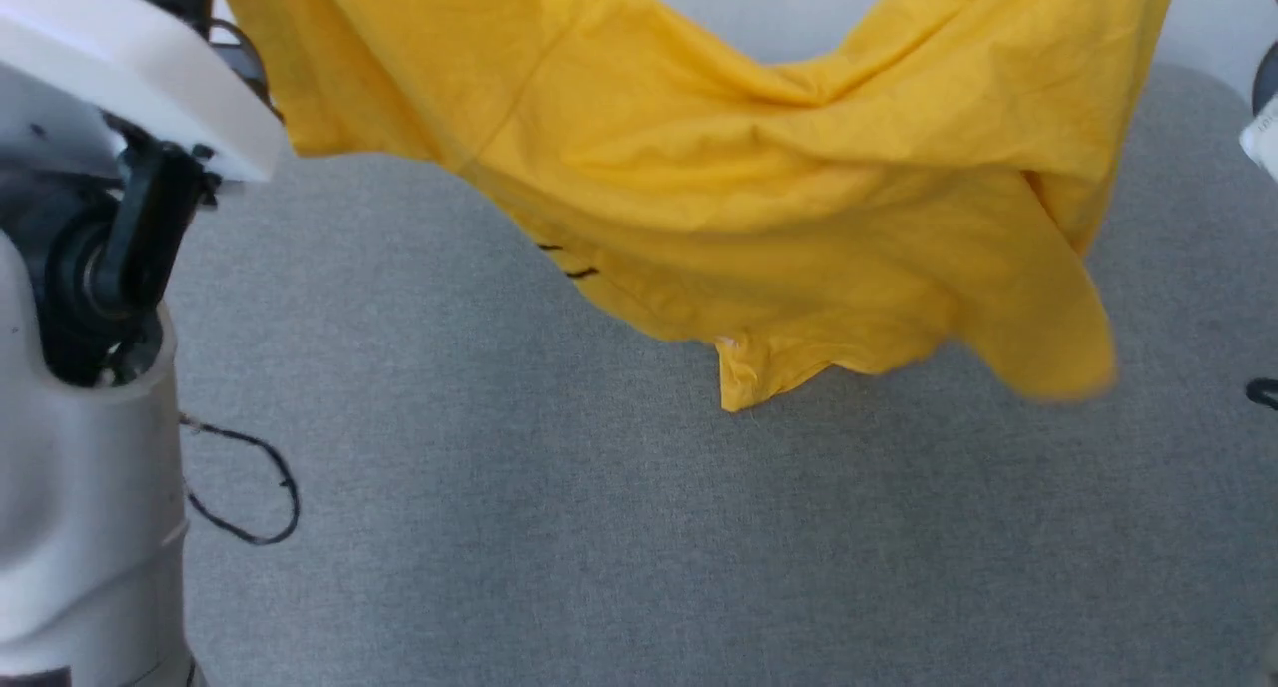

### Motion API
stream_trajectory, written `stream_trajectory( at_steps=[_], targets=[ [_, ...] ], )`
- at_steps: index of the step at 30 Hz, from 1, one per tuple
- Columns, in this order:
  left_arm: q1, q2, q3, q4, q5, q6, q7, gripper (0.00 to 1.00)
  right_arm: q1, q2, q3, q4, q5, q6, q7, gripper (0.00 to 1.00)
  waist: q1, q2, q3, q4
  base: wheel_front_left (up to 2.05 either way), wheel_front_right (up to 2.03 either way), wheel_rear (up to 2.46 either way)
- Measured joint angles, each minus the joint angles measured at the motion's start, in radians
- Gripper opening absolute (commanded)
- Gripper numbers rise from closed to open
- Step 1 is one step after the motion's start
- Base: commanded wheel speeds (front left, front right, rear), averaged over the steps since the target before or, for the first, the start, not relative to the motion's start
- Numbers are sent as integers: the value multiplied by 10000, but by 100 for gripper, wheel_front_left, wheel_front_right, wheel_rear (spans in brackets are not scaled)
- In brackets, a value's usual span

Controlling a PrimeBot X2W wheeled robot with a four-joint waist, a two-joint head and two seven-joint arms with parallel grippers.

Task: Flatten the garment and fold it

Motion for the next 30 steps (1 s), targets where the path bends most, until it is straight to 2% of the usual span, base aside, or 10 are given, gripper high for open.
stream_trajectory(
  at_steps=[3,7,12,14,19,23,30],
  targets=[
    [-525,-196,-90,408,-148,242,393,0,-592,238,19,568,-142,0,322,0,1,0,299,-25,0,0,0],
    [-2194,-238,-107,1337,111,546,328,0,-2286,54,209,1795,-959,0,59,0,3,0,886,-58,0,0,0],
    [-5057,-81,-194,2905,1081,719,-846,0,-5000,-105,529,3586,-2127,0,-1220,0,3,0,1827,-93,0,0,0],
    [-6046,-165,-151,3486,1264,855,-1486,0,-5878,-98,654,4309,-2481,0,-1772,0,4,0,2228,-103,0,0,0],
    [-7586,-462,-165,4504,1379,844,-3049,0,-7353,-58,754,5923,-3122,0,-3191,0,6,0,3183,-101,0,0,0],
    [-8387,-531,-23,5116,1177,391,-4148,0,-7992,-213,917,6740,-3482,2,-4199,0,4,0,3845,-63,0,0,0],
    [-8502,-456,-10,5906,671,-1007,-5777,0,-8112,-639,1453,7580,-3260,0,-5682,0,4,0,4967,83,0,0,0]
  ],
)
